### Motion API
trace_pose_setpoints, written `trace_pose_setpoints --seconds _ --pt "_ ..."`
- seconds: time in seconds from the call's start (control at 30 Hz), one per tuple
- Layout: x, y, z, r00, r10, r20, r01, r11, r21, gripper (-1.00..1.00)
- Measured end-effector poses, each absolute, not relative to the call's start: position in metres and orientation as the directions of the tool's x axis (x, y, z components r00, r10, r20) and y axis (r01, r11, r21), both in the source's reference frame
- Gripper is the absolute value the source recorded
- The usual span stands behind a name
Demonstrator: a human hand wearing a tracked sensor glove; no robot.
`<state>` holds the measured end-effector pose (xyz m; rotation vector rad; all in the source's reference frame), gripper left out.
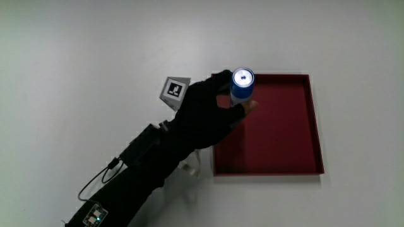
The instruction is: Place glue into plate
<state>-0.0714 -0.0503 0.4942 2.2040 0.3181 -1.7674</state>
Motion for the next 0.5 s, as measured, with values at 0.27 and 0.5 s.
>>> trace_pose_setpoints --seconds 0.27,0.5 --pt "-0.061 -0.037 0.512 0.309 -0.106 -0.945 0.377 -0.899 0.224 0.0" --pt "-0.057 -0.032 0.511 0.345 -0.102 -0.933 0.379 -0.895 0.237 0.0"
